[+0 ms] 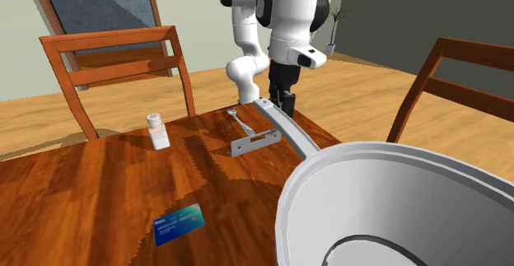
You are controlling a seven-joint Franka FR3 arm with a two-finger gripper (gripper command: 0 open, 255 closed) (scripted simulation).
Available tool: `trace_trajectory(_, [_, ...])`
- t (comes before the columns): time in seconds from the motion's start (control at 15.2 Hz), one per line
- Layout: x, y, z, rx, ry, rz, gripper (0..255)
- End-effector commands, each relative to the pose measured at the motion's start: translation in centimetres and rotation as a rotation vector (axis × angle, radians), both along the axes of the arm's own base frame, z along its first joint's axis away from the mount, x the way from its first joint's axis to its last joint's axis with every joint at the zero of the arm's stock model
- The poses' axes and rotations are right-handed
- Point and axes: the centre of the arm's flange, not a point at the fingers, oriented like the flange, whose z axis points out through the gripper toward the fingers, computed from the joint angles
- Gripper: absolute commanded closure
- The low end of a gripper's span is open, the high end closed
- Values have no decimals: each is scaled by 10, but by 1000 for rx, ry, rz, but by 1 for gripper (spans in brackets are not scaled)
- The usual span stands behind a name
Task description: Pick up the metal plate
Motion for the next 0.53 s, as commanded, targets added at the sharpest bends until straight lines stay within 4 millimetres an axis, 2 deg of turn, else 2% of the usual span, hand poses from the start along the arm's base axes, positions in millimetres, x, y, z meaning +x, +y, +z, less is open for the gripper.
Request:
trace_trajectory(0.0, [23,-2,-8,-5,3,115,0])
trace_trajectory(0.46, [23,-2,-45,-5,3,115,0])
